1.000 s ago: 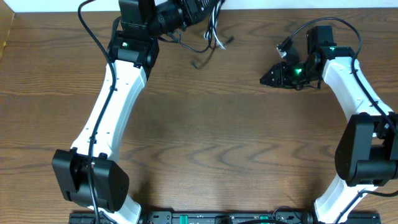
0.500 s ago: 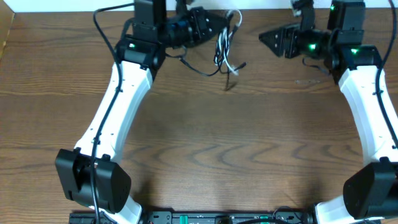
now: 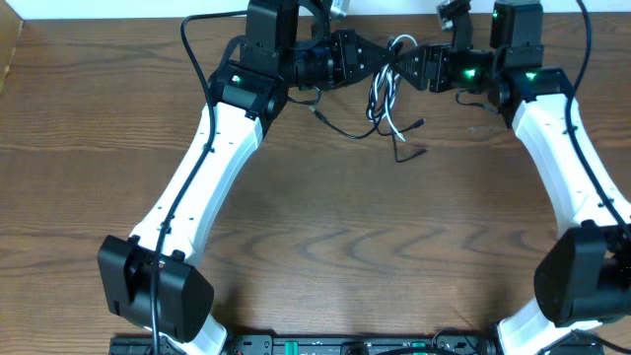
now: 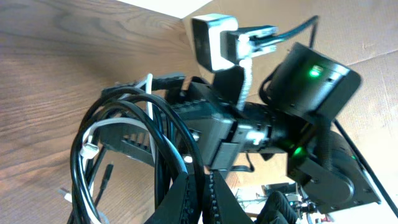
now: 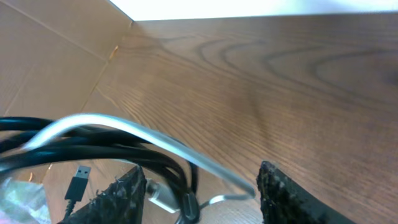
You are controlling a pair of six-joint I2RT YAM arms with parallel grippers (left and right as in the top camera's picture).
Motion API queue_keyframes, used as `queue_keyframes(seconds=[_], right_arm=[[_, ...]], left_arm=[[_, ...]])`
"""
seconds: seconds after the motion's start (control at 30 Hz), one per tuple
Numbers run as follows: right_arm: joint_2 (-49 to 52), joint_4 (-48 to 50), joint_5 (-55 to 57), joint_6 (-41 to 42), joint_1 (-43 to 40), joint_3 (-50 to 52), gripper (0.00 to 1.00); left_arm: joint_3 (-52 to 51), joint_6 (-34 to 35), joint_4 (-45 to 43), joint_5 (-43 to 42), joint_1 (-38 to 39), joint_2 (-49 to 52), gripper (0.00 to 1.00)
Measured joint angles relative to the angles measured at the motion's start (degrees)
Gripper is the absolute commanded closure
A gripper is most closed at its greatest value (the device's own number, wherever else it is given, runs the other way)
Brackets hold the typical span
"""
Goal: Untangle cables
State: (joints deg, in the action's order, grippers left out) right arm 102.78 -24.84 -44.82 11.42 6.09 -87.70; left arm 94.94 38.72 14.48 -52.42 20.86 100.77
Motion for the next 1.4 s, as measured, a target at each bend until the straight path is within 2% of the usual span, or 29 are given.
queue_keyframes(seconds=[0.07,0.13,0.2,0.23,0.27,0.47,0.67,0.8,1.17,1.4], right_arm=[[0.7,0.1,-0.2,0.2,0.0,0.0,0.58],[1.3,0.2,-0.4,0.2,0.1,0.0,0.72],[2.0,0.4,-0.4,0.5,0.2,0.0,0.9],[2.5,0.4,-0.4,1.0,0.2,0.0,0.96],[2.8,0.4,-0.3,1.1,0.2,0.0,0.99],[3.3,-3.4,1.0,1.7,-0.2,0.0,0.99],[3.3,-17.3,11.0,2.0,-0.5,0.1,0.99],[3.3,-23.0,16.8,2.0,-0.6,0.8,0.99],[3.3,-27.7,20.4,1.8,-0.6,5.7,0.99],[3.3,-30.5,21.1,1.6,-0.6,7.0,0.99]], left_arm=[[0.0,0.0,0.3,0.0,0.0,0.0,0.92],[0.0,0.0,0.3,0.0,0.0,0.0,0.92],[0.0,0.0,0.4,-0.3,0.0,0.0,0.93],[0.0,0.0,0.7,-0.3,0.0,0.0,0.93],[0.0,0.0,1.0,-0.4,0.0,0.0,0.92],[0.0,-0.2,1.9,-0.4,0.0,0.0,0.92],[0.0,-0.2,1.4,0.3,-0.8,0.0,0.92],[0.0,-0.2,-0.3,0.3,-2.5,0.0,0.93],[0.0,0.1,-8.8,0.2,-4.7,0.0,0.93],[0.0,0.1,-9.7,1.2,-4.7,0.0,0.92]])
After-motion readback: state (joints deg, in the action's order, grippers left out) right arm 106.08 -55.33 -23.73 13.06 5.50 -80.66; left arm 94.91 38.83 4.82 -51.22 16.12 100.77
